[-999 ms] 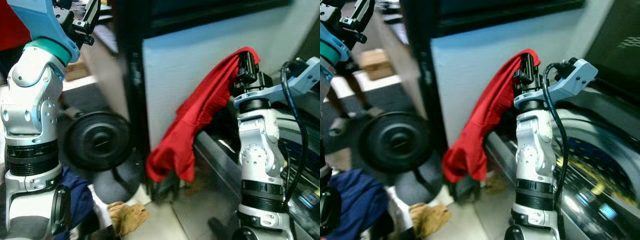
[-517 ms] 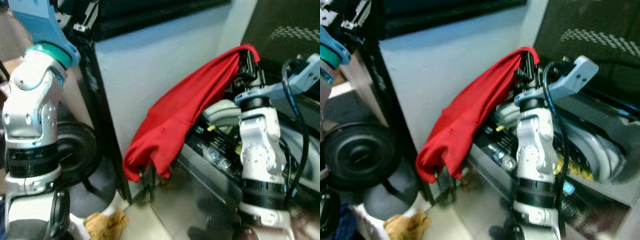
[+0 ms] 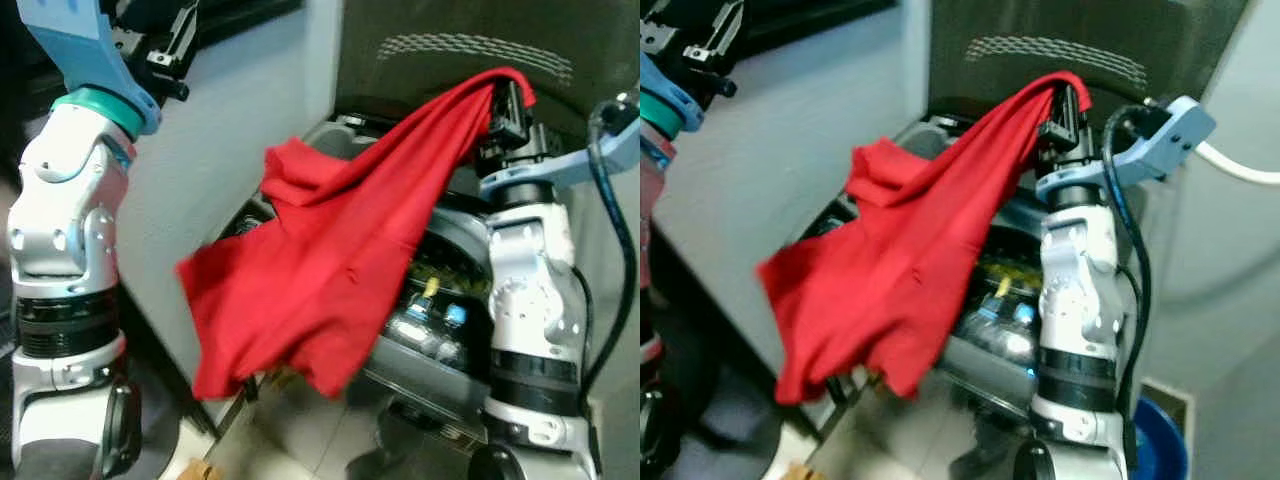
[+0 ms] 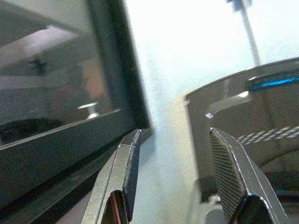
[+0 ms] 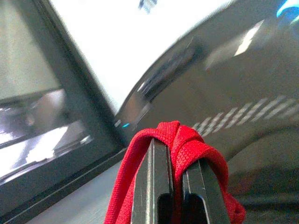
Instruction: Clothes washing
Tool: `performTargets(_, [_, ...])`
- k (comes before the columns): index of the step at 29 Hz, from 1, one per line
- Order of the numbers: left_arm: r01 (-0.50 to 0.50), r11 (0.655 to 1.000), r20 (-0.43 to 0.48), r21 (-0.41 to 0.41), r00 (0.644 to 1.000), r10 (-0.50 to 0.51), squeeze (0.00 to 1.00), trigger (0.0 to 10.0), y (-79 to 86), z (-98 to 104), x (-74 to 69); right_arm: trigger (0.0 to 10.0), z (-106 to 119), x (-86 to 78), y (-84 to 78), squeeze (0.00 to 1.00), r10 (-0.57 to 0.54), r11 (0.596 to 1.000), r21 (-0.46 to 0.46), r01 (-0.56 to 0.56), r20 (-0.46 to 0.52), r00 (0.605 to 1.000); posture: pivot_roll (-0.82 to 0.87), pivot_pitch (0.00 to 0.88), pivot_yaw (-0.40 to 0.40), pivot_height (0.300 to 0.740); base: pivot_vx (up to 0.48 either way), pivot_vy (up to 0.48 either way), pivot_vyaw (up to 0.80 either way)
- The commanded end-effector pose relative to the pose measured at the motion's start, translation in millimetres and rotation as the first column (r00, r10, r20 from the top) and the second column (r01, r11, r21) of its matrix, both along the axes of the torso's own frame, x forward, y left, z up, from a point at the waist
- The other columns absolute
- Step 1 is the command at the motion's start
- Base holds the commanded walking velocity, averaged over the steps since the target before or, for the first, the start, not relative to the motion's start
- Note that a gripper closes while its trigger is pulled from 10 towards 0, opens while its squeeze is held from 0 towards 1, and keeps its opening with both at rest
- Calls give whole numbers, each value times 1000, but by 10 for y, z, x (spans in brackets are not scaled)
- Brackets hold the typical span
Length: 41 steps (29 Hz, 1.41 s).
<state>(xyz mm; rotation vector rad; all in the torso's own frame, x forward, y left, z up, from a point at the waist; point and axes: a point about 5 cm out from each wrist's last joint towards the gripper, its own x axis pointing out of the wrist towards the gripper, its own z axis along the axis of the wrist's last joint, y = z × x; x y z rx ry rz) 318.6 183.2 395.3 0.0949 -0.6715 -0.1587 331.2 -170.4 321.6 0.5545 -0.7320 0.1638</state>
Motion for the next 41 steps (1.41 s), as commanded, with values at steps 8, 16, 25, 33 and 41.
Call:
performTargets(8, [-12, 1000, -4, -22, 1000, 12, 0, 10000, 44, -10, -3, 10000, 73, -25, -5, 0, 0, 1000, 12, 0, 31, 1000, 111, 0, 79, 740, 0, 0, -800])
performTargets(16, [-11, 1000, -10, -26, 1000, 10, 0, 10000, 35, -29, -1, 10000, 76, -20, -14, 0, 0, 1000, 19, -1, 28, 1000, 112, 0, 75, 740, 0, 0, -800])
performTargets(25, [-6, 999, -24, -43, 1000, 5, 0, 10000, 21, -66, 8, 10000, 72, -8, -22, 0, -16, 1000, 4, 16, 29, 999, 110, 0, 68, 740, 0, 53, -711])
performTargets(33, [-4, 999, -24, -52, 1000, 3, 0, 10000, 17, -79, 6, 10000, 71, -10, 31, 0, -14, 999, -44, 15, 34, 999, 105, 0, 60, 740, 0, 480, 0])
performTargets(41, [-8, 999, -21, -51, 1000, 7, 0, 10000, 15, -84, 2, 10000, 77, -16, 35, 0, -13, 999, -50, 15, 36, 999, 102, 0, 58, 740, 0, 360, 0])
